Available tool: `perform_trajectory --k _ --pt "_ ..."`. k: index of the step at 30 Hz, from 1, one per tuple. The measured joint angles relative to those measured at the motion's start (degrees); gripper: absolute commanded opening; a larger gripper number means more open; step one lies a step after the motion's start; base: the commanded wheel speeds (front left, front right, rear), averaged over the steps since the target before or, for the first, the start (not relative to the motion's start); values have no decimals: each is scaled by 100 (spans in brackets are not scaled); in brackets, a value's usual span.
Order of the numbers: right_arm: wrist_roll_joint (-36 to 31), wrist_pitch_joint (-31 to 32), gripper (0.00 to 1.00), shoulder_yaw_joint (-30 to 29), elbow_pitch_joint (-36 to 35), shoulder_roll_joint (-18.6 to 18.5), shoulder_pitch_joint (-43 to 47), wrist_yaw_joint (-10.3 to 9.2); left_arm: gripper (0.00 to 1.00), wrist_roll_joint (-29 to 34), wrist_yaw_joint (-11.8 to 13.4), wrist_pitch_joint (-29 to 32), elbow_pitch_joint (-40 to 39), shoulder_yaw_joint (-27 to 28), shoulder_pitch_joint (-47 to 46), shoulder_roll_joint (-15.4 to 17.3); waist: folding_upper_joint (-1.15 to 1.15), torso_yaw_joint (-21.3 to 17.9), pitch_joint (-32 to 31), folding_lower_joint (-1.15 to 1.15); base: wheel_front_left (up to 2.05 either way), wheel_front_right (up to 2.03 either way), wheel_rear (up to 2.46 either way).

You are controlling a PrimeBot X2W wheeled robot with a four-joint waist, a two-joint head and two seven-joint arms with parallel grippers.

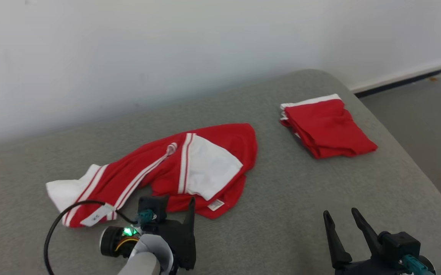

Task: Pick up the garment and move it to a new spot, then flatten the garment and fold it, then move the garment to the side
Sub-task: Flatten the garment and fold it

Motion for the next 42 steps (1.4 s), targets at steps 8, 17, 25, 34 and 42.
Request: perform_trajectory --k 8,17,25,34,42 --pt "137 -87 100 -9 -2 -3 -104 0 100 275 545 -143 903 -9 -721 35 0 -536 353 0 0 0 0" --pt "154 -154 100 46 177 0 -159 0 31 269 582 -368 1452 42 -1088 82 0 -770 656 1 0 0 0" --pt "171 -166 100 4 209 0 -206 0 0 22 475 -740 1505 203 -1323 63 0 -625 613 0 0 0 0" --pt "110 -90 100 -13 153 3 -134 0 0 -232 261 -953 -51 370 -1789 2 0 -263 365 0 0 0 0" --pt "105 -43 100 1 148 3 -58 0 0 -449 225 -869 -1226 79 -2268 -11 0 -20 14 0 0 0 0"
